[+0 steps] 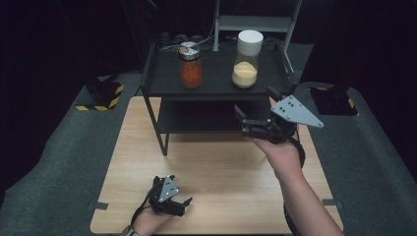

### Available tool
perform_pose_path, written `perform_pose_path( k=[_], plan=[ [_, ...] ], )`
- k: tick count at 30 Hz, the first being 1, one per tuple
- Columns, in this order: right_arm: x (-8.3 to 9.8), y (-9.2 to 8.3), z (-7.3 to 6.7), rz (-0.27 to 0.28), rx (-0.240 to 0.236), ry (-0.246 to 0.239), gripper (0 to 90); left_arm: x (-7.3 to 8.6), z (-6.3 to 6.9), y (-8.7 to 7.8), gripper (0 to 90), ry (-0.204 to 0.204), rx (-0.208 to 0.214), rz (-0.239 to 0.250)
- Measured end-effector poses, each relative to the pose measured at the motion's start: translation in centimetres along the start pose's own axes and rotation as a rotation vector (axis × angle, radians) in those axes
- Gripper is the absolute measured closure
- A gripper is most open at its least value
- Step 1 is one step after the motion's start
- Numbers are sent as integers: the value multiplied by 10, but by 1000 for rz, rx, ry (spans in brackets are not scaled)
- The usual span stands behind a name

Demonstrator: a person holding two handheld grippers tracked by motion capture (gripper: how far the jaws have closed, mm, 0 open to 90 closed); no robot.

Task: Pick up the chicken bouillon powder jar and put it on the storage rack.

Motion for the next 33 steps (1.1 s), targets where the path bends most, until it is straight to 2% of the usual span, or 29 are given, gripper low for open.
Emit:
perform_pose_path(
  k=[12,19,25,33],
  plan=[
    [39,-12,-18,-44,-30,-41,0,0,0,0,13,3,2,1],
    [73,-15,-27,-99,-44,-64,0,0,-1,0,13,-1,2,2],
    [105,-19,-34,-141,-55,-52,0,0,0,0,13,1,2,3],
    [138,-25,-39,-185,-60,-41,0,0,1,0,13,11,1,-1]
  ],
)
Point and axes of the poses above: each handheld gripper's, and its own axes: y roughly forward along the jaws, x roughly out of its underside, z roughly to its right, the point moved 9 cm from there along y, roughly forward along the jaws, and after that the axes turned 4 degrees about -z, right-handed, at the moved point
